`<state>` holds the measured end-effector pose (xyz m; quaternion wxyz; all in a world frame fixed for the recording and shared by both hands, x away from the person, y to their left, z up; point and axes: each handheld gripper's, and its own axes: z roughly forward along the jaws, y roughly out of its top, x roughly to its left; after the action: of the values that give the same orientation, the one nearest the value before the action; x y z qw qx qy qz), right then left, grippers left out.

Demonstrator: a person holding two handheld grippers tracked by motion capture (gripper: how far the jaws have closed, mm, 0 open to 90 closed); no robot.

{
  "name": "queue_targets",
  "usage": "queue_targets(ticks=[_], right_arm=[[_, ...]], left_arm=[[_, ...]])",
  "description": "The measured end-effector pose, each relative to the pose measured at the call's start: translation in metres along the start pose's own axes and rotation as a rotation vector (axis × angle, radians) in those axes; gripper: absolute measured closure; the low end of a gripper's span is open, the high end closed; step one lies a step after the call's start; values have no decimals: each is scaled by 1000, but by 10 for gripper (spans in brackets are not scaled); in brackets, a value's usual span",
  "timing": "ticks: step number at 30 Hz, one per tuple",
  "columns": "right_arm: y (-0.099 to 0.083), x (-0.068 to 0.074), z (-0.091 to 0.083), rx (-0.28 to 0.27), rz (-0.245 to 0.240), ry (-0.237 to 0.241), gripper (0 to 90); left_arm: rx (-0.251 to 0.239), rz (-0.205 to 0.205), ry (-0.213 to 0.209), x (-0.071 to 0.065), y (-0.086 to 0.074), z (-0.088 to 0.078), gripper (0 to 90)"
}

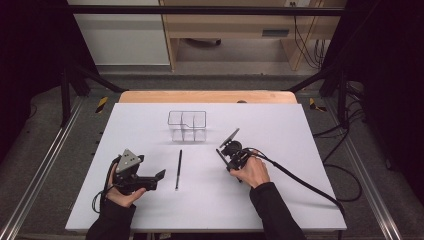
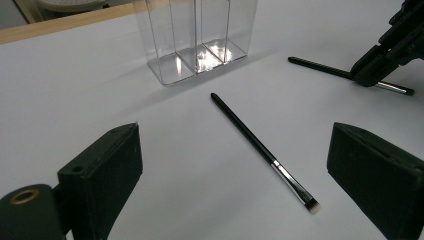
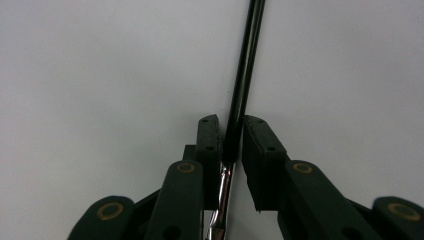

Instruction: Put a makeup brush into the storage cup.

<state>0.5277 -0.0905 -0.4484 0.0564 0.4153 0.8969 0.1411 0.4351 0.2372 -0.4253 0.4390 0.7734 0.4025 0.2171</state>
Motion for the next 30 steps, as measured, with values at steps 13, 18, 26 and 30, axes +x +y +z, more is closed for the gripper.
queue_targets(ticks=[13, 18, 26, 30], right_arm=[[1, -3, -1, 9, -9, 5, 842], [0, -5, -12, -19, -11, 6, 842], [-3, -3, -44, -77, -49, 44, 842], [-5, 0, -57, -101, -85, 71, 842]], left_arm=[[2, 2, -2, 0, 0, 0, 68], [2, 3, -5, 0, 0, 0, 68], [7, 17, -13, -2, 1, -1, 68], [5, 26, -21, -3, 3, -1, 68]])
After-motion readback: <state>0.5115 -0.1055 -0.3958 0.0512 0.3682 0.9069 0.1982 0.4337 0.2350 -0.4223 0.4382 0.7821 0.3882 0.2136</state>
